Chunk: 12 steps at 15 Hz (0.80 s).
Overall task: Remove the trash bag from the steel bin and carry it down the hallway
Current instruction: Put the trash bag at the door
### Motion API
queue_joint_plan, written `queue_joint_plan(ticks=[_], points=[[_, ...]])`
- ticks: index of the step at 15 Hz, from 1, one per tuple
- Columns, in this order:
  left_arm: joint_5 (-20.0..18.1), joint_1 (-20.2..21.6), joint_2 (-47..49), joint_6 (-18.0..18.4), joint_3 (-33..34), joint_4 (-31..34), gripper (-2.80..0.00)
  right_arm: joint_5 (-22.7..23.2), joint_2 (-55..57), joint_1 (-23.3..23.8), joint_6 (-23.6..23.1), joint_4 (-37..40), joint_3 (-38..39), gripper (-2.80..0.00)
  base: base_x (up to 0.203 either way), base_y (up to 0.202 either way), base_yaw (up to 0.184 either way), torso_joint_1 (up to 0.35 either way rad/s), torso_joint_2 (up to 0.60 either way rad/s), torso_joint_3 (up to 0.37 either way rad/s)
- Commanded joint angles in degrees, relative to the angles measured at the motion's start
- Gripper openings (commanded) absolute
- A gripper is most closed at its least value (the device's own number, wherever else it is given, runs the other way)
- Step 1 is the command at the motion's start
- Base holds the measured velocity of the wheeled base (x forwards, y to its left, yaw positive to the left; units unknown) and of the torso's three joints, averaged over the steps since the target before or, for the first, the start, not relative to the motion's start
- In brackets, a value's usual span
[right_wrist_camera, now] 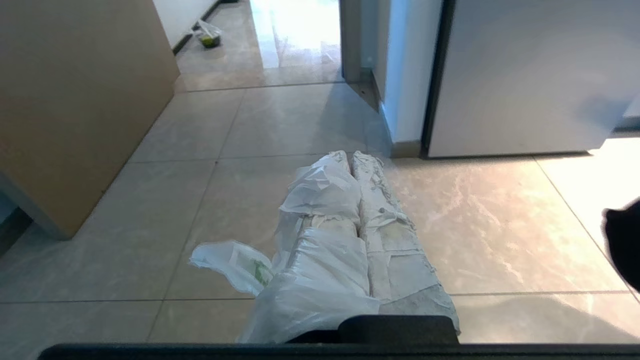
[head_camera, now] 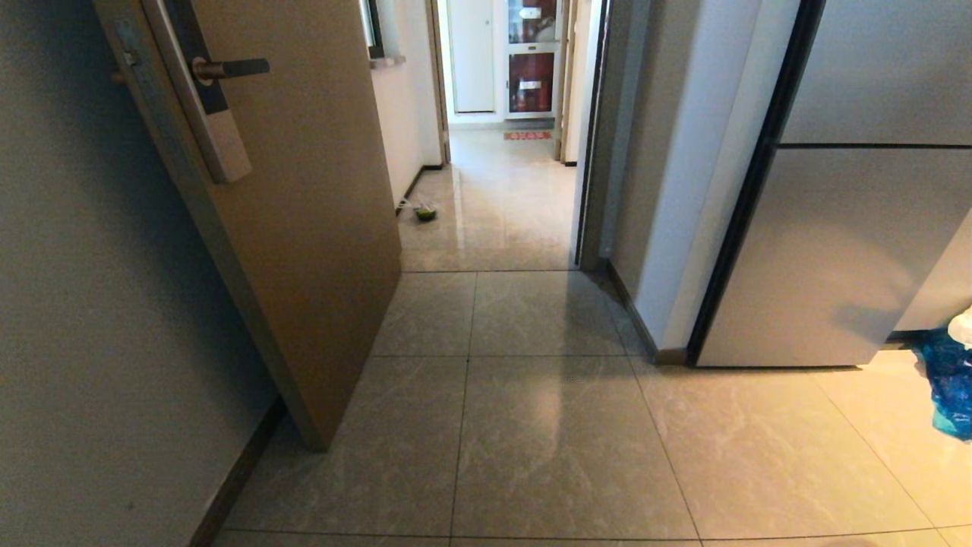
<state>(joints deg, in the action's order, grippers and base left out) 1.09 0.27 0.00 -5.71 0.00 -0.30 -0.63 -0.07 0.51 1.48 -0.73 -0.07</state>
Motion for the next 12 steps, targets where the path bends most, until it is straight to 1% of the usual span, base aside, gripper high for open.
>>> queue_joint_plan(ticks=[1, 6, 7, 12], points=[[0.1, 0.0, 0.0, 0.0, 0.0, 0.0, -2.8, 0.0, -0.1, 0.0, 0.0, -0.1, 0.0, -2.8, 0.0, -0.062, -0.011, 0.002, 0.01, 0.006], [0.1, 0.0, 0.0, -0.1, 0.0, 0.0, -2.8, 0.0, -0.1, 0.0, 0.0, -0.1, 0.0, -2.8, 0.0, 0.0, 0.0, 0.0, 0.0, 0.0], [0.1, 0.1, 0.0, -0.1, 0.1, 0.0, -2.8, 0.0, -0.1, 0.0, 0.0, -0.1, 0.0, -2.8, 0.065, 0.0, 0.002, 0.001, 0.0, 0.006], [0.1, 0.0, 0.0, -0.1, 0.0, 0.0, -2.8, 0.0, -0.1, 0.0, 0.0, -0.1, 0.1, -2.8, 0.188, 0.0, 0.0, 0.002, 0.01, 0.0]])
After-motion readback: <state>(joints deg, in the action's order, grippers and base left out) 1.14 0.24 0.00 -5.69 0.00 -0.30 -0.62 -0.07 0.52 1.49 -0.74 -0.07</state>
